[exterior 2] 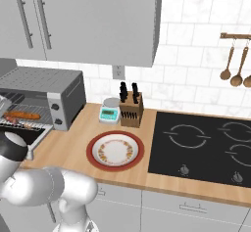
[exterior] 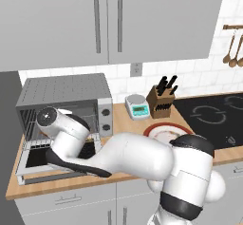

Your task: Pick up the kebab skewer and baguette bread, and place them inside the toaster oven. Close the toaster oven door and start by setting the timer.

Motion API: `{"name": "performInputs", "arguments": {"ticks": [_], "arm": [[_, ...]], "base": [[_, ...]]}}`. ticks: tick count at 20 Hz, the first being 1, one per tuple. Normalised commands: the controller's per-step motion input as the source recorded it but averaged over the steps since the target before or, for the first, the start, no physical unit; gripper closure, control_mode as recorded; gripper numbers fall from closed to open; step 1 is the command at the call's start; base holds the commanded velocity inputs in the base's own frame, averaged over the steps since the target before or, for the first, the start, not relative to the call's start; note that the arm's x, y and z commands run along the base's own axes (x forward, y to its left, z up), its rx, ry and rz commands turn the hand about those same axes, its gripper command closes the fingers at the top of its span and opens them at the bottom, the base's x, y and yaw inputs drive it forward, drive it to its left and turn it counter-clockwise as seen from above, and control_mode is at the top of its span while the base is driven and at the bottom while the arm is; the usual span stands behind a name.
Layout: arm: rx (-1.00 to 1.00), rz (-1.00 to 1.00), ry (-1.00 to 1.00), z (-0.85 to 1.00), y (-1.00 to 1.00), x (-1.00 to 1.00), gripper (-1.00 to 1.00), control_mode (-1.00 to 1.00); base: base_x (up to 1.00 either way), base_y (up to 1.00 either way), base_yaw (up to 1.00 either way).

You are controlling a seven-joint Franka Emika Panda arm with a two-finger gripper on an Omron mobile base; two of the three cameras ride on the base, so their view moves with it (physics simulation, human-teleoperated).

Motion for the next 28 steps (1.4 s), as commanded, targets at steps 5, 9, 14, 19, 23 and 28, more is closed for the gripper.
{"name": "performInputs", "arguments": {"ticks": [5, 9, 14, 19, 23, 28], "arm": [[0.22, -0.61, 0.15, 0.07, -0.13, -0.91, -1.0, -1.0], [0.26, -0.67, 0.21, 0.0, -0.2, -0.52, -1.0, -1.0], [0.22, -0.49, 0.12, 0.0, -0.08, 0.29, -1.0, -1.0], [0.15, -0.44, 0.05, -0.35, 0.0, 0.1, -1.0, -1.0], [0.11, -0.35, -0.01, -0.36, 0.04, 0.1, -1.0, -1.0], [0.08, -0.28, -0.02, -0.12, 0.02, 0.22, -1.0, -1.0]], "base": [[0.0, 0.0, 0.0], [0.0, 0.0, 0.0], [0.0, 0.0, 0.0], [0.0, 0.0, 0.0], [0.0, 0.0, 0.0], [0.0, 0.0, 0.0]]}}
